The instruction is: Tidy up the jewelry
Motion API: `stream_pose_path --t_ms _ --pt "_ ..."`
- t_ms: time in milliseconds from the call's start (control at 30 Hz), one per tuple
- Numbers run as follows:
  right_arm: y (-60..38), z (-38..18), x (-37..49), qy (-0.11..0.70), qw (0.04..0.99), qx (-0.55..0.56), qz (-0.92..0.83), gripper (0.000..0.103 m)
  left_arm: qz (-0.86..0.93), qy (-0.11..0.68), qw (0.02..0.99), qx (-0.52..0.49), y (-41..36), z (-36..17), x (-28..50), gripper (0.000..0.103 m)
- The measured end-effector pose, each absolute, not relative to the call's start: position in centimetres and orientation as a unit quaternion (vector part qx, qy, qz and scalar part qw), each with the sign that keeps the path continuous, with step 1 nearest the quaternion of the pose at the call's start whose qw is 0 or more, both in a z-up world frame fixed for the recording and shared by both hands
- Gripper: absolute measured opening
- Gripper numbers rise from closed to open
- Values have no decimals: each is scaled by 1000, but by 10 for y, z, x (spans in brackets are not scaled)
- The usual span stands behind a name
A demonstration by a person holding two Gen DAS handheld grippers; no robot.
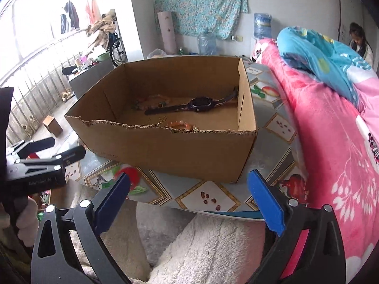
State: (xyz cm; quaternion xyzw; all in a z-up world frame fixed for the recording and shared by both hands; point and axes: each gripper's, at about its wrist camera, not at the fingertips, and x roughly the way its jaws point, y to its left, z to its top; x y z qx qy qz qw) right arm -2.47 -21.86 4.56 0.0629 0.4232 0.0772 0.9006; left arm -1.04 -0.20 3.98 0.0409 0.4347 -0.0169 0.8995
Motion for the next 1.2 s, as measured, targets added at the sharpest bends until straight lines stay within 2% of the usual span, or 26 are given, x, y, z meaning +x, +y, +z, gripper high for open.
stream_pose_path --t_ms 333,1200 --pt "-205 40 6 464 882 61 61 97 -10 487 873 24 -13 28 14 93" --pt "-204 27 21 493 866 64 60 97 -16 495 869 9 -9 27 28 93"
